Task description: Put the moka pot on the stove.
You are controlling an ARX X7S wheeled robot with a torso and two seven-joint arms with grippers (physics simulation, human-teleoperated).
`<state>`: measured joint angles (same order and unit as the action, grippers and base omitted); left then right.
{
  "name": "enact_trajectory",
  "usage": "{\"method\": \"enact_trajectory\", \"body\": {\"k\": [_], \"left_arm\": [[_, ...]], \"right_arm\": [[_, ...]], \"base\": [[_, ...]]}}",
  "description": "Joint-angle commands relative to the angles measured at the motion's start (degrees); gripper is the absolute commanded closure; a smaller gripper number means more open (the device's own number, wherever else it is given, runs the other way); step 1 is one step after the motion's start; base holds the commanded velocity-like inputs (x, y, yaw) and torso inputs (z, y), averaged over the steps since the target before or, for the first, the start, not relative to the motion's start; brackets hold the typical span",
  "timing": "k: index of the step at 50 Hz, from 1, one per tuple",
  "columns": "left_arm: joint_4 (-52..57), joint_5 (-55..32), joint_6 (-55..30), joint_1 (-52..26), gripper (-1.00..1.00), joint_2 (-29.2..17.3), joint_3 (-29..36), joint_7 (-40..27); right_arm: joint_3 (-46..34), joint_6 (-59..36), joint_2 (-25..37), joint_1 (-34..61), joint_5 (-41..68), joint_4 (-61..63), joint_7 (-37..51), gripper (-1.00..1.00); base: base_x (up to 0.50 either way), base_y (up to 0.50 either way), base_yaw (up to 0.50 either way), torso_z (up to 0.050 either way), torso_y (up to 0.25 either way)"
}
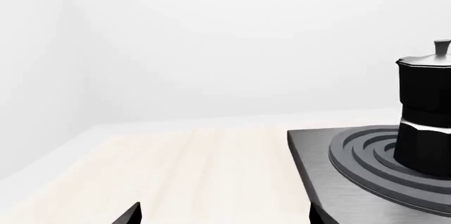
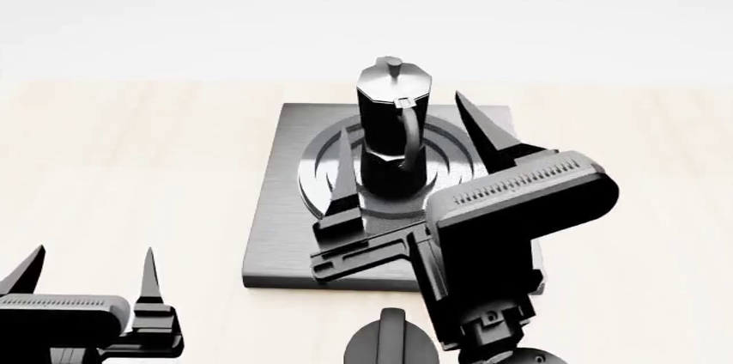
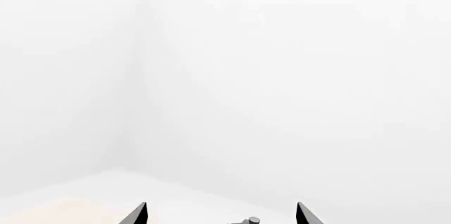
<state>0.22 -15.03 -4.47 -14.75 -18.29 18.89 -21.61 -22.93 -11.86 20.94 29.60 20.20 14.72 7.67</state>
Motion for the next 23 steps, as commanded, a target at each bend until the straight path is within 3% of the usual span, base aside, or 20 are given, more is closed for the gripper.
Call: {"method": "enact_trajectory", "body": {"k": [1, 23], "left_arm": [[-1.1, -1.0, 1.8, 0.0, -1.0, 0.3, -0.4, 1.1], [-2.5, -1.1, 2.2, -0.8, -1.0, 0.6, 0.0, 1.0]], "right_arm": [[0.0, 0.3, 0.8, -1.8, 1.1, 5.1, 0.0, -1.0], [-1.1, -0.2, 2.5, -4.0, 1.0, 13.3, 1.1, -1.0]], "base": [[0.0, 0.0, 0.0, 0.0, 0.0], [0.0, 0.0, 0.0, 0.0, 0.0]]}}
